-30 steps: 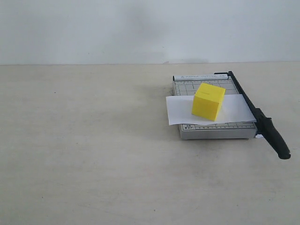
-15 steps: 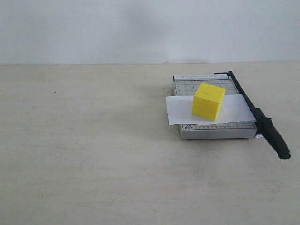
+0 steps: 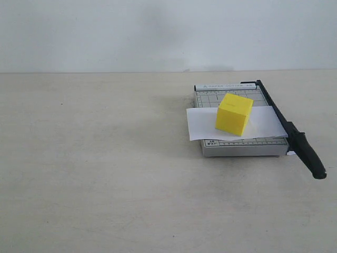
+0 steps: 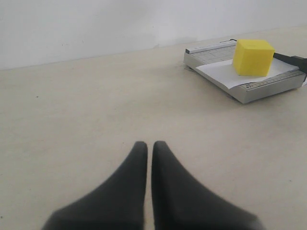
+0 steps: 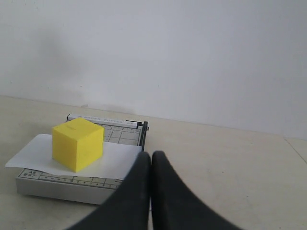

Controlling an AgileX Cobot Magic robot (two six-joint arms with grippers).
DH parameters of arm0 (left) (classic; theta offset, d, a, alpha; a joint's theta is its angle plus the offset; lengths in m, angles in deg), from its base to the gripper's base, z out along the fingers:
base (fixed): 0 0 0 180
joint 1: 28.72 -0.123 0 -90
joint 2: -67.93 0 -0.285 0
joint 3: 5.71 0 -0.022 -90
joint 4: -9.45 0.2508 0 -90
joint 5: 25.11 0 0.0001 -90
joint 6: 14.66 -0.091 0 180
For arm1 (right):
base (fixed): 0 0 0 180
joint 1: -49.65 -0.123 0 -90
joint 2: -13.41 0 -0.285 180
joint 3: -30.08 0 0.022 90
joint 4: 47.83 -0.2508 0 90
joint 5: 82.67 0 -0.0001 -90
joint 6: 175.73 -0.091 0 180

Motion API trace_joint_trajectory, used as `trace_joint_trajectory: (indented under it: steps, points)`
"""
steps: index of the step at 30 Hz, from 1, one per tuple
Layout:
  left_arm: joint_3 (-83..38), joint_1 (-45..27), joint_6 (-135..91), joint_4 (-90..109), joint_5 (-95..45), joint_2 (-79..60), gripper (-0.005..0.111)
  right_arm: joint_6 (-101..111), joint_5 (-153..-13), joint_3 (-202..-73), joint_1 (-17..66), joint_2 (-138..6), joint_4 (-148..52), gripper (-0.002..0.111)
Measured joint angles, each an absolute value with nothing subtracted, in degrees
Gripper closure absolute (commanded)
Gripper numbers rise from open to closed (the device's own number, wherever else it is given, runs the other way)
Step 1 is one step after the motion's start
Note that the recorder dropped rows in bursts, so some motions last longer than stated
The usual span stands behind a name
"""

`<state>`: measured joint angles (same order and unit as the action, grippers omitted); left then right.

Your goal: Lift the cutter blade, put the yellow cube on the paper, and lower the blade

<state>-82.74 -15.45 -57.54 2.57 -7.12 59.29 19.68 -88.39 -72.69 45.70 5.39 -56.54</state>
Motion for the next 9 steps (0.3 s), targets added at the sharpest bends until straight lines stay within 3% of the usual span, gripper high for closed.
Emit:
trace_joint_trajectory:
  steps: [9]
  points:
    - [-82.74,-15.45,-57.54,2.57,-7.12,59.29,0.102,19.68,-88.39,-72.69,45.7,5.39,-56.54,0.108]
